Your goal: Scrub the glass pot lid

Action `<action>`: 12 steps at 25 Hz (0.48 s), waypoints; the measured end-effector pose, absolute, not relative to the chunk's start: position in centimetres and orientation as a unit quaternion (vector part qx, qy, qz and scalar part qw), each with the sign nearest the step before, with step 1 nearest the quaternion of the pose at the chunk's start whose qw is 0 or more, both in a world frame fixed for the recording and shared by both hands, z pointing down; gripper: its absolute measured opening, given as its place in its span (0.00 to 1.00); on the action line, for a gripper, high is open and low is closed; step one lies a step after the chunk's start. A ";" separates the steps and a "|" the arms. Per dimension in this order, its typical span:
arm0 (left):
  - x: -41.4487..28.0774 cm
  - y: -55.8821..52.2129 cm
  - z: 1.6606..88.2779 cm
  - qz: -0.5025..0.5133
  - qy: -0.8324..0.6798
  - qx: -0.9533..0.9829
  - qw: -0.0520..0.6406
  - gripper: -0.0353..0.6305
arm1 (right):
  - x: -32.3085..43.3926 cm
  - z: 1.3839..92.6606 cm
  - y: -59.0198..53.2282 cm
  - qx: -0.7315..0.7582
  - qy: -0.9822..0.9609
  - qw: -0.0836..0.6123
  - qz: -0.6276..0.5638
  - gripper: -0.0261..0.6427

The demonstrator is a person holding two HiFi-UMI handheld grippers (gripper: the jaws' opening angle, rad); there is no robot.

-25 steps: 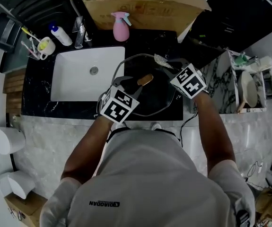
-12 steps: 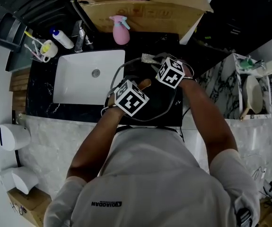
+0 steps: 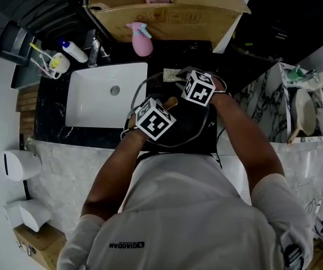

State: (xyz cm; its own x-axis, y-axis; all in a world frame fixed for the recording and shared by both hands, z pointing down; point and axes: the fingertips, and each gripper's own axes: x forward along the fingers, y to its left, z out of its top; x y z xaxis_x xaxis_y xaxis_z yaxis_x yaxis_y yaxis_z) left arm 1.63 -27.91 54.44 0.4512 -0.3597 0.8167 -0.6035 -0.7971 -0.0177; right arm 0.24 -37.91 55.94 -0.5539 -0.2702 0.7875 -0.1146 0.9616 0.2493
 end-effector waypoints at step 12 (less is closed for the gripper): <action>1.6 -27.8 54.4 0.430 -0.296 0.840 0.148 0.31 | 0.6 55.1 -34.4 0.069 -0.894 0.438 -0.073 0.18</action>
